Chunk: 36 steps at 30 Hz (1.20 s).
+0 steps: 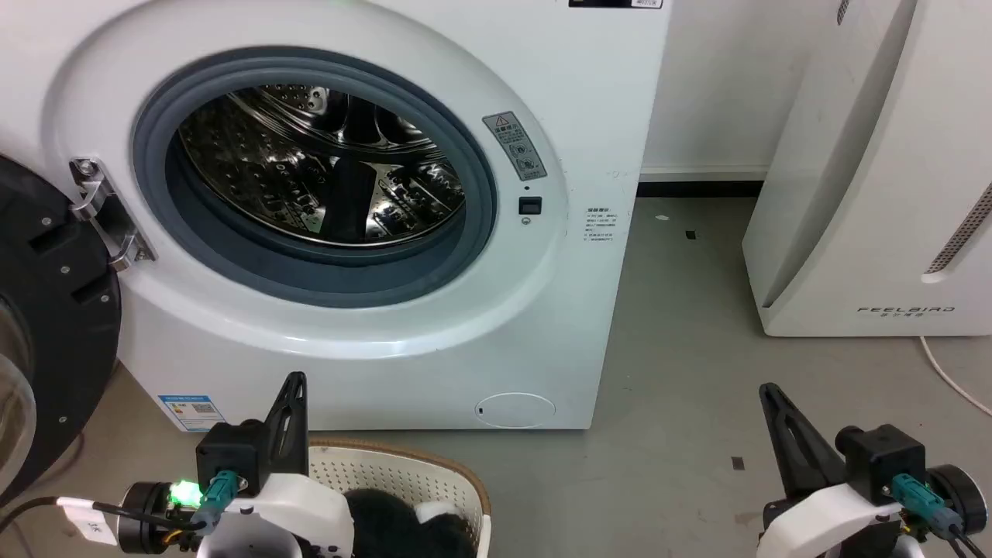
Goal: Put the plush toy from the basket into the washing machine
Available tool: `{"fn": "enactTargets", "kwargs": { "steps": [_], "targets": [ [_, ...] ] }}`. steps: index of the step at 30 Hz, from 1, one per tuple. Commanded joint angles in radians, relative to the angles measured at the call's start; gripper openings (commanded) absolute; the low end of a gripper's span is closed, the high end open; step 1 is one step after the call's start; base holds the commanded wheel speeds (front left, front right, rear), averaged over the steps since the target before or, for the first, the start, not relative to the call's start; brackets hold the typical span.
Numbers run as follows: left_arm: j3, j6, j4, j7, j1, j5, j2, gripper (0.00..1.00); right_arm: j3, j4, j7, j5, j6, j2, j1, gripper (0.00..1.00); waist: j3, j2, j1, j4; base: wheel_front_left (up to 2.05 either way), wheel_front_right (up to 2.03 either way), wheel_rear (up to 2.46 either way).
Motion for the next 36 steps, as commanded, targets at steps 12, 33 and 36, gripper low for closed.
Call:
{"fn": "enactTargets", "kwargs": {
  "steps": [12,33,36],
  "targets": [
    [0.0,-0.004,-0.004,0.0,0.014,0.003,0.0,0.0,0.0,0.002,0.001,-0.008,0.001,-0.001,-0.013,0.0,0.0,-0.0001,0.0,0.0,0.0,0.0,0.0],
    [-0.011,0.015,0.007,-0.017,-0.009,-0.002,0.001,1.0,-0.006,-0.009,-0.017,0.033,0.0,0.0,0.002,1.0,0.006,-0.0001,0.0,-0.001,0.0,0.0,0.0],
    [-0.015,0.015,0.015,-0.024,-0.018,-0.004,0.003,1.0,-0.006,-0.014,-0.024,0.046,0.0,0.0,0.001,1.0,0.013,-0.0001,0.0,-0.002,0.0,0.0,0.0]
  ]
}}
